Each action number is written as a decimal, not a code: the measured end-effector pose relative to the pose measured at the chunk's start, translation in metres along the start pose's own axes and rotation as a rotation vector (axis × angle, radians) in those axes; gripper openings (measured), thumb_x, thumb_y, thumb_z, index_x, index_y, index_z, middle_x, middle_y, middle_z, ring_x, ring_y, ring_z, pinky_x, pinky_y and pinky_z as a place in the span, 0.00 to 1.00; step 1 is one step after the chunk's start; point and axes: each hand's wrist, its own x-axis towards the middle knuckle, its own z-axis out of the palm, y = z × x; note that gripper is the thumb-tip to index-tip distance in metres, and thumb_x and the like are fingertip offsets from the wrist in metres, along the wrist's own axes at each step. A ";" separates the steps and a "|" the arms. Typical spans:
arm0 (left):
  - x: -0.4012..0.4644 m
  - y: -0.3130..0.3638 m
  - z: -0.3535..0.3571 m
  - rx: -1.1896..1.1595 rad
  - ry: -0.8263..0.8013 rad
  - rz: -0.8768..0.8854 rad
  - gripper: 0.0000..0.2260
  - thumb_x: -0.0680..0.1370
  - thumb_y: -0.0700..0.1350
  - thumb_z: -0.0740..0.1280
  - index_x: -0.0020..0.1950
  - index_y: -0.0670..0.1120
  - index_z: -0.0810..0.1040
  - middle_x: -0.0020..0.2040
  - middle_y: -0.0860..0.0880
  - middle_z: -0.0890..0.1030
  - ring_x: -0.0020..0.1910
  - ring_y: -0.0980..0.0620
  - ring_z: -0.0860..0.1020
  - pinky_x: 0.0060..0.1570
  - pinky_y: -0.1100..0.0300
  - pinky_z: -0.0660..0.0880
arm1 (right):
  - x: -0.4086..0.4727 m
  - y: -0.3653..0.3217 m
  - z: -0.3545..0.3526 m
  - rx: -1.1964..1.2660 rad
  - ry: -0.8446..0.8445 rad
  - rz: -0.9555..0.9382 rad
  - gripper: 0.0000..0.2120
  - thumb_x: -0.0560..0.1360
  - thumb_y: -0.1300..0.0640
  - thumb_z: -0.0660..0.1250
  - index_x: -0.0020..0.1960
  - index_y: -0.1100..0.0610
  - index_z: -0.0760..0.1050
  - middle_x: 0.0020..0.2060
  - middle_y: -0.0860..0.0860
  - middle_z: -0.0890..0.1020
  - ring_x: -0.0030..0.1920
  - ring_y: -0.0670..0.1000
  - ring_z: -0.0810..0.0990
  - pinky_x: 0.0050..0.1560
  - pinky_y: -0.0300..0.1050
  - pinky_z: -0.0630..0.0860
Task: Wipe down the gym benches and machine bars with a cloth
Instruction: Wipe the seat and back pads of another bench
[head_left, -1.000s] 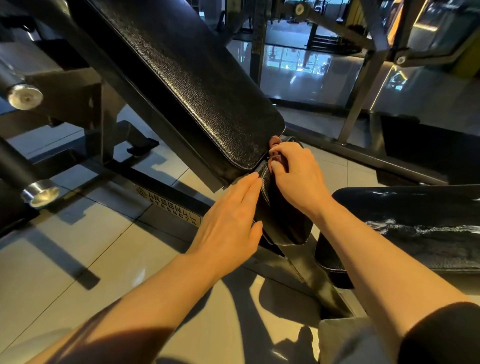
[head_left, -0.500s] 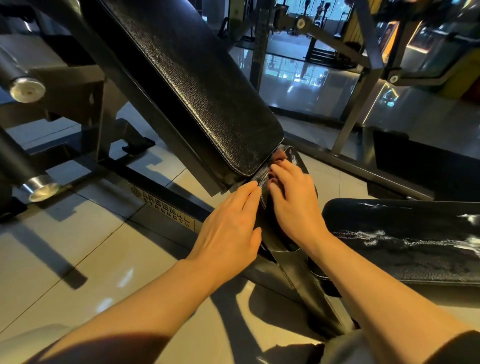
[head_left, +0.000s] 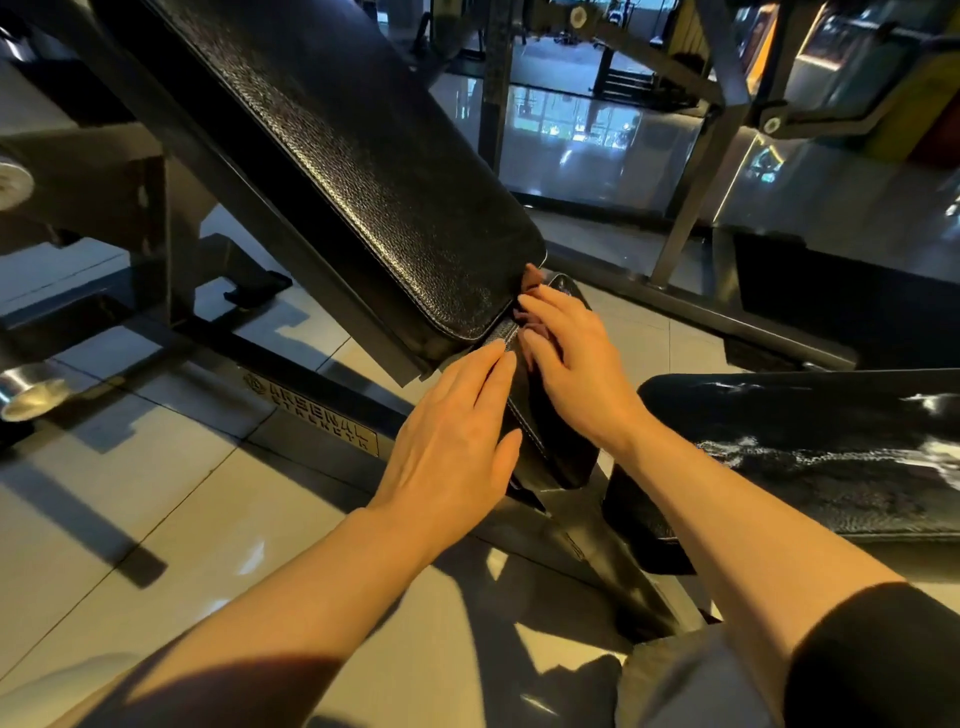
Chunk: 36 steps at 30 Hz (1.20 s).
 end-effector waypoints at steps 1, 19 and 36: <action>0.001 0.001 0.002 0.002 0.016 0.002 0.30 0.75 0.45 0.71 0.73 0.37 0.66 0.72 0.41 0.69 0.71 0.45 0.67 0.69 0.53 0.66 | 0.005 0.012 -0.003 0.024 0.004 0.061 0.19 0.82 0.58 0.59 0.72 0.54 0.69 0.71 0.51 0.70 0.72 0.49 0.65 0.74 0.47 0.59; 0.016 -0.001 0.026 0.053 0.131 0.056 0.27 0.76 0.47 0.67 0.71 0.36 0.68 0.70 0.40 0.70 0.70 0.44 0.68 0.67 0.47 0.69 | 0.022 0.032 0.000 0.030 0.042 0.193 0.19 0.82 0.59 0.59 0.73 0.57 0.68 0.72 0.53 0.69 0.72 0.52 0.65 0.70 0.41 0.58; 0.030 0.002 0.037 0.097 0.240 -0.015 0.25 0.72 0.50 0.67 0.66 0.41 0.75 0.66 0.46 0.76 0.65 0.49 0.73 0.56 0.57 0.68 | 0.033 0.045 -0.006 0.114 -0.038 0.097 0.21 0.83 0.56 0.58 0.75 0.53 0.64 0.74 0.50 0.66 0.73 0.47 0.63 0.67 0.35 0.56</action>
